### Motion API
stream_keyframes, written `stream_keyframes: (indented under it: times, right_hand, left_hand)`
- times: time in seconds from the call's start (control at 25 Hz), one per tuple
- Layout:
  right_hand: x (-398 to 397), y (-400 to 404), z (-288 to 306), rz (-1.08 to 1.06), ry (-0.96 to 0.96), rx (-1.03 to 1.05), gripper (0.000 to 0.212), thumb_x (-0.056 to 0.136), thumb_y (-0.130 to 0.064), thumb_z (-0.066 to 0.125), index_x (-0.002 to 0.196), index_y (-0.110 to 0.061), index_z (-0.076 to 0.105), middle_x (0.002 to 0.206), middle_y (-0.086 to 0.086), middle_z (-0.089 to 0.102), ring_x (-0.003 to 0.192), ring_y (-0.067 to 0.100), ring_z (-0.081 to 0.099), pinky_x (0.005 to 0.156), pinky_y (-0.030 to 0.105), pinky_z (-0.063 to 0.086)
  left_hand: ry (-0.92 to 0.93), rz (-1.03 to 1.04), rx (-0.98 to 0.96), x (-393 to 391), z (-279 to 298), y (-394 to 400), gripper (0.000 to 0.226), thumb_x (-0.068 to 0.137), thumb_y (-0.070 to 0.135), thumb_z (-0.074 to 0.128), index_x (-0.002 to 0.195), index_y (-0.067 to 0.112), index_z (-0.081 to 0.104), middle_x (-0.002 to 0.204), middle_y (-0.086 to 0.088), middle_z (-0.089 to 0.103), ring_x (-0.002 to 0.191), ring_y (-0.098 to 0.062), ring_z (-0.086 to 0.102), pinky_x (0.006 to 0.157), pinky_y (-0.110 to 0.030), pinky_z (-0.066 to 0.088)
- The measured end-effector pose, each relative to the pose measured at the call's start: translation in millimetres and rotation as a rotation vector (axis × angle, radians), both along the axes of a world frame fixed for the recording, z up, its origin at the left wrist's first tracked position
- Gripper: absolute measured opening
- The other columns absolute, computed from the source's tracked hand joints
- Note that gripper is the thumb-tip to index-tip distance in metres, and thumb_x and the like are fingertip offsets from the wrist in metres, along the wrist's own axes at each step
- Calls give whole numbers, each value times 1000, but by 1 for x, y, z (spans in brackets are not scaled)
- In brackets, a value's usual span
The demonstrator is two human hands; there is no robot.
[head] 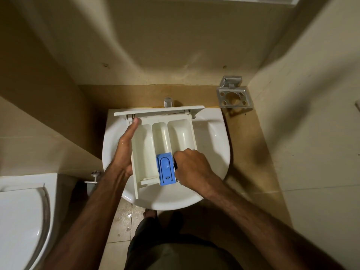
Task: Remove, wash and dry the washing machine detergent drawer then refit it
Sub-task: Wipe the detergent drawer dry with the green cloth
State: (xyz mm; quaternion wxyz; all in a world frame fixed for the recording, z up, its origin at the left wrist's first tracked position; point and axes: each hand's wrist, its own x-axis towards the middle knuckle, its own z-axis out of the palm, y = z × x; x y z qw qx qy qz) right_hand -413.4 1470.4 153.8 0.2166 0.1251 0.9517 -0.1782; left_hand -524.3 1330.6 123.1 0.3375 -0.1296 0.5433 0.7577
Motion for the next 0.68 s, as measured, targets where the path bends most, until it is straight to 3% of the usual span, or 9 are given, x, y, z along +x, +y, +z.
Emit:
stream_keyframes:
  times: [0.08,0.16,0.28,0.44,0.52,0.6,0.68]
  right_hand:
    - [-7,8,13,22,-44,7,12,91,-6,53,81,-12,54,87,5,66,83,28,62,69,34,42]
    - [-12,16,25,33,-42,-5,23,91,-5,50,71,-15,44,75,1,56,77,27,59,66,34,40]
    - [-6,12,29,20,91,31,15,91,-6,54,80,-13,48,87,8,66,84,31,66,65,34,40]
    - [15,-3,13,9,578,162,15,86,1,61,97,-9,63,92,9,69,84,30,66,62,36,48]
    - [18,-1,9,-70,906,154,24,94,2,55,113,-4,69,107,10,72,95,27,68,75,34,58]
    - [15,9,13,-243,1095,8,27,100,4,52,120,0,69,116,12,72,105,24,69,88,35,60]
    - [8,25,20,-435,1185,-170,25,100,5,55,120,1,69,116,10,72,105,18,69,87,38,60]
  left_hand:
    - [-24,1,37,4,3,4,38,99,54,60,100,25,84,100,-3,80,85,-18,77,71,-29,61]
    - [-54,7,57,8,5,8,49,103,51,54,78,23,85,82,-1,78,70,-18,76,64,-27,62]
    - [-54,17,90,6,11,8,51,102,52,53,80,20,85,84,-3,78,72,-20,76,67,-29,62]
    - [-2,52,86,-6,18,3,50,105,46,52,76,22,84,82,0,77,71,-17,75,71,-29,61]
    - [13,56,86,-9,18,-1,47,104,47,54,77,23,84,82,0,77,72,-17,75,70,-30,61]
    - [34,57,69,-9,15,-5,44,104,46,54,77,26,84,82,2,77,73,-16,75,69,-29,62]
    - [47,56,67,-8,13,-7,45,104,44,53,75,30,84,82,5,78,73,-13,75,72,-29,62]
